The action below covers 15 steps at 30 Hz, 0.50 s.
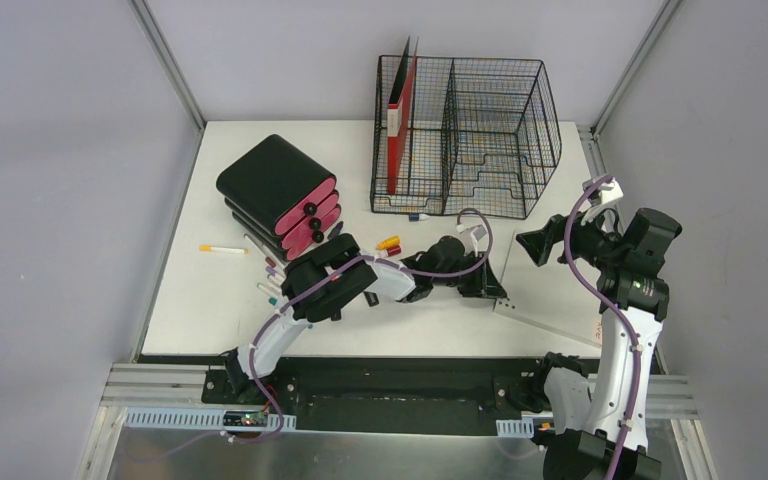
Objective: Organize the desk
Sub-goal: Pick up the folder from the corner of the board.
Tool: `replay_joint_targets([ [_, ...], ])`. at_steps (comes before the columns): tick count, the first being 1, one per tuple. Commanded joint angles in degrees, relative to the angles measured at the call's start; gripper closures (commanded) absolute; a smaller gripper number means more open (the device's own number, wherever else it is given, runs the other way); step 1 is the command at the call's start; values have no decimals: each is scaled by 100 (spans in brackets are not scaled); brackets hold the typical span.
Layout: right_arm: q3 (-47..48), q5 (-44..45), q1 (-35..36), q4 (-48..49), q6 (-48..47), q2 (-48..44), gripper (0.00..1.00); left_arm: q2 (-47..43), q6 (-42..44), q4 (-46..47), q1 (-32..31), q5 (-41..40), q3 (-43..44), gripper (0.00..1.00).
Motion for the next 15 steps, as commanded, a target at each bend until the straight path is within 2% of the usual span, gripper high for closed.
replay_joint_targets([
  [1,-4,-135,-49,94,-81,-43,1,124,-18,27,-100,106,236,79],
  [6,-6,-136,-49,93,-85,-44,1,138,-66,131,-99,146,220,100],
  [10,-2,-135,-49,85,-85,-45,1,-121,-49,425,-95,-74,-139,100],
  [15,-5,-152,-49,81,-90,-37,1,-813,195,868,-66,-503,-1000,100],
])
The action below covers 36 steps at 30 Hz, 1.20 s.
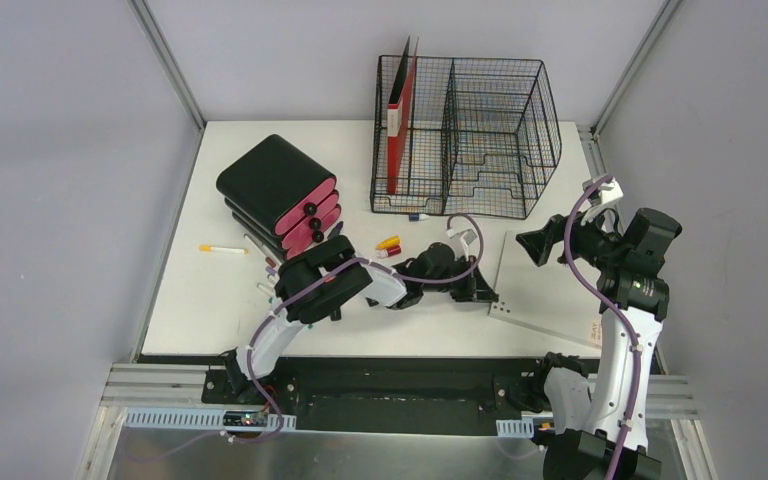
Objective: Organize the desk
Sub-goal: Pick up the folder from the corner of the board.
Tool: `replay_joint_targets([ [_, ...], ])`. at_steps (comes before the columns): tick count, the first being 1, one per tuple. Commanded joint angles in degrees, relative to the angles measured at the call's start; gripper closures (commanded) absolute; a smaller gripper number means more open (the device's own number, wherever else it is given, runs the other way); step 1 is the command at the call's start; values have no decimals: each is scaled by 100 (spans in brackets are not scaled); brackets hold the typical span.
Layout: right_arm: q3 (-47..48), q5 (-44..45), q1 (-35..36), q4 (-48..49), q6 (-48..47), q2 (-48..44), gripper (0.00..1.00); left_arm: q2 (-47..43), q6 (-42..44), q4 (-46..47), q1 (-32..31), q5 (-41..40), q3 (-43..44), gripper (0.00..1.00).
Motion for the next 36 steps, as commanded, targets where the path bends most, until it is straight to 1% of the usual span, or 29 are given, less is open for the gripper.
replay_joint_targets([
  [1,-6,-166,-49,76,-90,-37,1,-860,378,419,-26,-481,-786,100],
  [4,2,-241,-50,44,-114,-8,1,-1242,474,547,38,-584,-1296,100],
  [8,20,-499,-49,-82,-283,52,1,-1636,435,599,189,-506,-1884,100],
  [15,-41,-991,13,-284,-684,62,1,-2244,145,989,548,-322,-2914,100],
  [19,-85,-1001,187,-391,-960,78,1,-2643,3,1012,630,-433,-3303,100],
  [23,-61,-861,472,-663,-1376,176,1,-3087,-62,542,634,-630,-3517,100],
  [27,-67,-610,913,-1053,-2081,280,1,-3608,-193,133,629,-891,-3778,100],
  [30,-154,-507,1298,-1353,-2776,316,1,-4043,-300,-565,632,-1114,-3762,100],
  [33,-250,-503,1613,-1538,-3178,286,1,-4470,-378,-1329,632,-1278,-3627,100],
  [36,-357,-393,1885,-1573,-3414,218,1,-4795,-557,-1613,636,-1350,-3619,100],
])
